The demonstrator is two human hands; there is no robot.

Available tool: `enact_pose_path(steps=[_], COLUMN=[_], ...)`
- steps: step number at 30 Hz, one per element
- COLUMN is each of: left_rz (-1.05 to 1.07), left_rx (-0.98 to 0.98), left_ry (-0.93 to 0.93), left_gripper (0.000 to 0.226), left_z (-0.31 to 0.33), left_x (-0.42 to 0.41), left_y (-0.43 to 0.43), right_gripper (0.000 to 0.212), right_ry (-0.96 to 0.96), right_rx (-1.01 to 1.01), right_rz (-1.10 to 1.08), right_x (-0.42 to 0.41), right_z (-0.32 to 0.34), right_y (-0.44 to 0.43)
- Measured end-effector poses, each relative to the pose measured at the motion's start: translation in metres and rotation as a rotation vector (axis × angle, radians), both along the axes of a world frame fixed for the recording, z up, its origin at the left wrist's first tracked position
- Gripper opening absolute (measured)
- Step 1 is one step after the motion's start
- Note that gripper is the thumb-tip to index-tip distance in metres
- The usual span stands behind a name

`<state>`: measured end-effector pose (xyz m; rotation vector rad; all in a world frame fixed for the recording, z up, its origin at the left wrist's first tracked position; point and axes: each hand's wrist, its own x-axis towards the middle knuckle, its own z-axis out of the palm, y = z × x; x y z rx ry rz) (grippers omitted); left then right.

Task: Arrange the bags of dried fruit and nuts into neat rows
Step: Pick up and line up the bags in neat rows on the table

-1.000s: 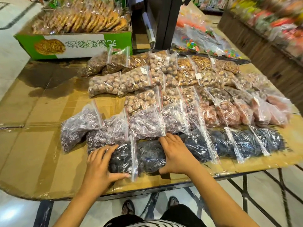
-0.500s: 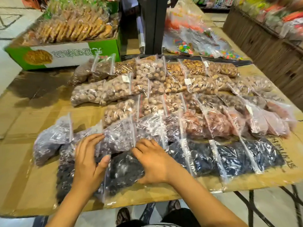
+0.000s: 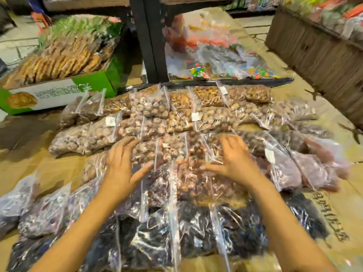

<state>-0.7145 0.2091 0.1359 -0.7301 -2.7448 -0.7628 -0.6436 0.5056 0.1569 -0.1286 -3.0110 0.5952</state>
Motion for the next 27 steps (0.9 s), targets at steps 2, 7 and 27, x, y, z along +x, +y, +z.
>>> enact_pose_path(steps=[2, 7, 27], left_rz=[0.036, 0.129, 0.074], left_rx=[-0.072, -0.251, -0.852], left_ry=[-0.034, -0.048, -0.061], left_gripper=[0.081, 0.09, 0.091], left_z=[0.0, -0.003, 0.006], left_x=[-0.027, -0.104, -0.298], left_y=[0.022, 0.069, 0.113], right_gripper=[0.095, 0.099, 0.087], right_ry=[-0.099, -0.154, -0.214], right_rx=[0.006, 0.028, -0.075], right_rz=[-0.03, -0.046, -0.189], right_x=[-0.017, -0.061, -0.133], right_z=[0.0, -0.016, -0.057], right_y=[0.018, 0.031, 0.046])
